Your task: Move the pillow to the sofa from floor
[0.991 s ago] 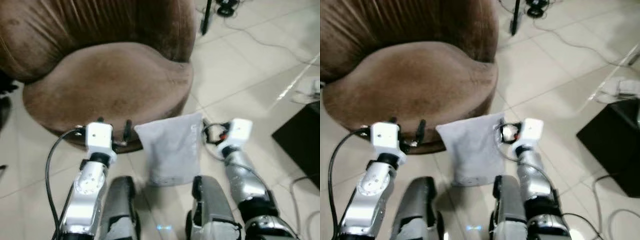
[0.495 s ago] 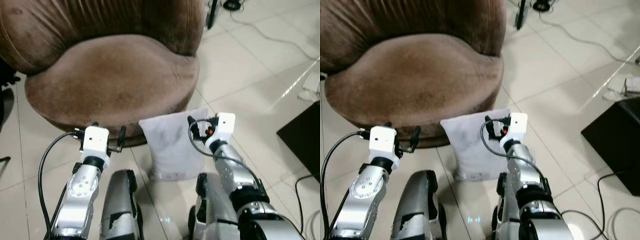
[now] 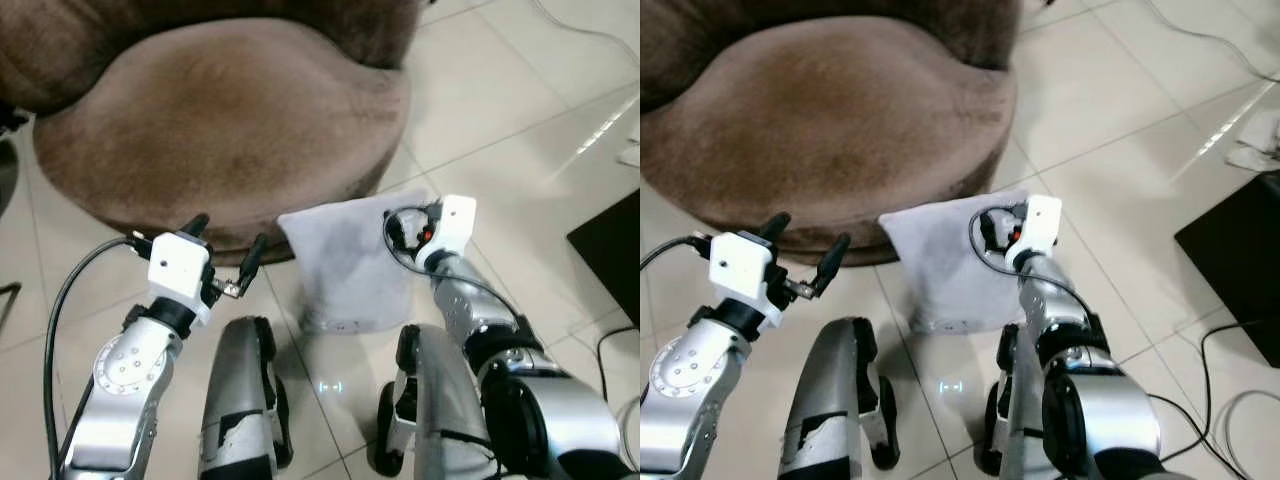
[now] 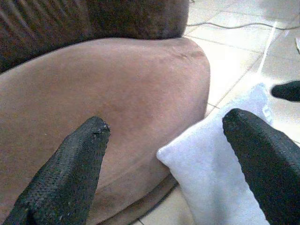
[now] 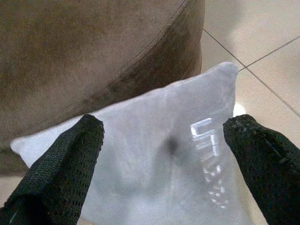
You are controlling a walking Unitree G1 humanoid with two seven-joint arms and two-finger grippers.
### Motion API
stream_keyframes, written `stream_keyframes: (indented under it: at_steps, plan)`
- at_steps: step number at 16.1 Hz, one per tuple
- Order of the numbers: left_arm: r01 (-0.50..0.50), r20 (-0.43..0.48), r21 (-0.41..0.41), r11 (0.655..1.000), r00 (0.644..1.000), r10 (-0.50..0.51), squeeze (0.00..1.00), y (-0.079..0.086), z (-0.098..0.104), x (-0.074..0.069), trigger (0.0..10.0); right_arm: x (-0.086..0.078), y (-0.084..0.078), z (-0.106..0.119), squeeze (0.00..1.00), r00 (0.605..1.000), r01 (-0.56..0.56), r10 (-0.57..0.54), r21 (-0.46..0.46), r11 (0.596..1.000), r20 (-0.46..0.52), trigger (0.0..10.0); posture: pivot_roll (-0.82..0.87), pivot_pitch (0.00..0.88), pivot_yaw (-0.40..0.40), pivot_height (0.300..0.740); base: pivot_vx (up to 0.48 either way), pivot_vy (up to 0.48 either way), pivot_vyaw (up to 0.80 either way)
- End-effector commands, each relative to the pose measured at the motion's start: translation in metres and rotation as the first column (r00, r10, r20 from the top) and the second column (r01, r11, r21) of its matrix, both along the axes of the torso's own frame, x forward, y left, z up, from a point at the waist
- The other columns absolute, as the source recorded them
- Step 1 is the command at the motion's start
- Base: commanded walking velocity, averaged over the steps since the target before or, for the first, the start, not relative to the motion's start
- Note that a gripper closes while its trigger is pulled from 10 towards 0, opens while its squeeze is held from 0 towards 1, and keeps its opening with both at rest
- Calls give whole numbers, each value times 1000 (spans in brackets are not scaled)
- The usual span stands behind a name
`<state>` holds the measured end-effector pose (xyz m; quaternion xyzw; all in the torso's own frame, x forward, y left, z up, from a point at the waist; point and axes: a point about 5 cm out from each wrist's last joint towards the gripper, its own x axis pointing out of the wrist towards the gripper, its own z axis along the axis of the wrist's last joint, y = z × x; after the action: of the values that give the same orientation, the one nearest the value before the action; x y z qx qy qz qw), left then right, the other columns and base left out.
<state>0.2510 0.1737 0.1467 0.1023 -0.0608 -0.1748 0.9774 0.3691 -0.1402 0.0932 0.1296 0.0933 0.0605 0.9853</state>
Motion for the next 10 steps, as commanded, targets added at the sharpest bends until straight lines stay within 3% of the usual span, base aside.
stream_keyframes:
  at_steps: [1, 3, 4, 6, 10]
  plan:
    - [42, -49, 15, 999, 998, -42, 0, -6, -8, -6, 10000, -5, 0, -10, 1000, 999, 26, -24, 41, 999, -46, 10000, 207, 400, 23, 563, 0, 0, 0]
    - [78, -90, 49, 996, 993, -73, 0, -13, -14, -4, 10000, -3, 1, -7, 1000, 999, 26, -23, 72, 997, -36, 10000, 194, 393, 24, 563, 0, 0, 0]
    - [57, -126, 109, 992, 991, -43, 0, -11, -24, 9, 10000, -4, 2, -6, 1000, 1000, -16, 17, 60, 998, -18, 10000, 137, 392, 36, 563, 0, 0, 0]
    - [18, -159, 56, 998, 987, -9, 0, 5, -27, 20, 10000, -5, 1, -8, 1000, 993, -113, 113, 21, 993, -17, 10000, 121, 379, 61, 563, 0, 0, 0]
    - [33, -178, 31, 999, 984, -27, 0, 12, -23, 14, 10000, -6, -2, -11, 1000, 991, -124, 123, -2, 992, -50, 10000, 125, 397, 72, 563, 0, 0, 0]
